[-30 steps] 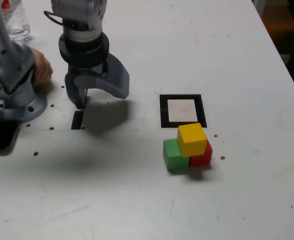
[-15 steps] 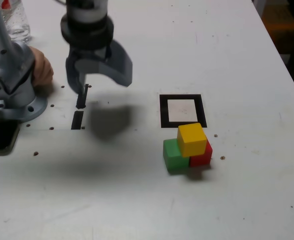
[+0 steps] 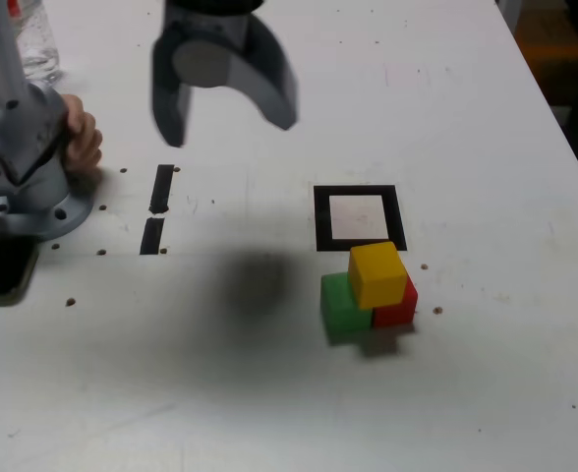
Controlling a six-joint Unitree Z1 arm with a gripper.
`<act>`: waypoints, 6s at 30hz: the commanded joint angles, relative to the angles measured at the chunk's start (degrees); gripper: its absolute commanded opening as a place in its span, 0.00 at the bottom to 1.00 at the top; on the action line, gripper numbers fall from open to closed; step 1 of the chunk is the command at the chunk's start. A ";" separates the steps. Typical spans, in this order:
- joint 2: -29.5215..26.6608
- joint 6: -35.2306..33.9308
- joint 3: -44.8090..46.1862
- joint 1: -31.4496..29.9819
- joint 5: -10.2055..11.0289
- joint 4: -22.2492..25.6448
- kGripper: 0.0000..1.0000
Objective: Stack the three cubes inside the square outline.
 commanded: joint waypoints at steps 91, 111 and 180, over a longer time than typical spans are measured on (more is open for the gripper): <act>30.39 -4.79 -29.58 -7.64 -6.66 3.53 0.42; 30.29 -5.59 -31.24 -8.99 -5.24 3.55 0.20; 29.92 -4.36 -27.13 -11.58 -0.74 3.27 0.30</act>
